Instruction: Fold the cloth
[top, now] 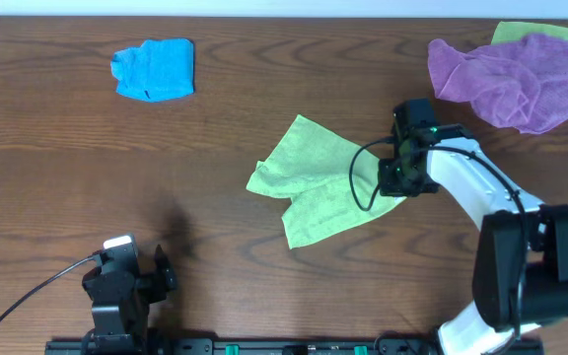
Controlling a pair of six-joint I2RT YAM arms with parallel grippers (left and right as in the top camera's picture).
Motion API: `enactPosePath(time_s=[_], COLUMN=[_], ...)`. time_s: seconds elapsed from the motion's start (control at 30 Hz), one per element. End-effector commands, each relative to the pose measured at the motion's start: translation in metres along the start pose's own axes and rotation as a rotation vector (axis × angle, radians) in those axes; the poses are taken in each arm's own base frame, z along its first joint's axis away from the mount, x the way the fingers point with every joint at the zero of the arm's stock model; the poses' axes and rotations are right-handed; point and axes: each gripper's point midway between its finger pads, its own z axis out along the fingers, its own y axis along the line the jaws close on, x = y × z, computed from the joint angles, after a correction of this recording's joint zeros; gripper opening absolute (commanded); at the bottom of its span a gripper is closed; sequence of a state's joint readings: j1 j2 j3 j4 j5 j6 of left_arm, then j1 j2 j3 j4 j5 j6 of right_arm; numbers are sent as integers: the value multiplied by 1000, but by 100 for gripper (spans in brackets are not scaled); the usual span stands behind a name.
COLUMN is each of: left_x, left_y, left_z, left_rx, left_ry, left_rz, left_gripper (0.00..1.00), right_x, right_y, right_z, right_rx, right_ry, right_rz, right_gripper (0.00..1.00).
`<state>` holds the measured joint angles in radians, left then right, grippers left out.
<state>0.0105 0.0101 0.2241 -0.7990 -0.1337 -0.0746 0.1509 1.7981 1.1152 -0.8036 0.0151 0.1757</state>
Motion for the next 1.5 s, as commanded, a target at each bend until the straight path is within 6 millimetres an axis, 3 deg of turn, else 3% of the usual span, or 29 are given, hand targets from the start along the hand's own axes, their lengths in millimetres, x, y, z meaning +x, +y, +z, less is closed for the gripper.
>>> enactPosePath(time_s=[0.0,0.3,0.7,1.03,1.47], left_x=[21,21,21,21,21], left_y=[1,1,1,1,1], left_z=[7,7,7,7,7], left_rx=[-7,-7,-7,-7,-7], left_ry=[67,67,67,67,67], left_rz=[19,18,18,18,18], left_gripper=[95,95,95,95,95], right_x=[3,-5,8,-11,-29], right_y=[-7,-15,-12,-27,-24], right_z=[10,16,48,58,65], right_rx=[14,15,7,98,88], right_ry=[24,4,96,28,-29], right_rz=[15,32,22,-33,-150], right_gripper=[1,1,2,1,1])
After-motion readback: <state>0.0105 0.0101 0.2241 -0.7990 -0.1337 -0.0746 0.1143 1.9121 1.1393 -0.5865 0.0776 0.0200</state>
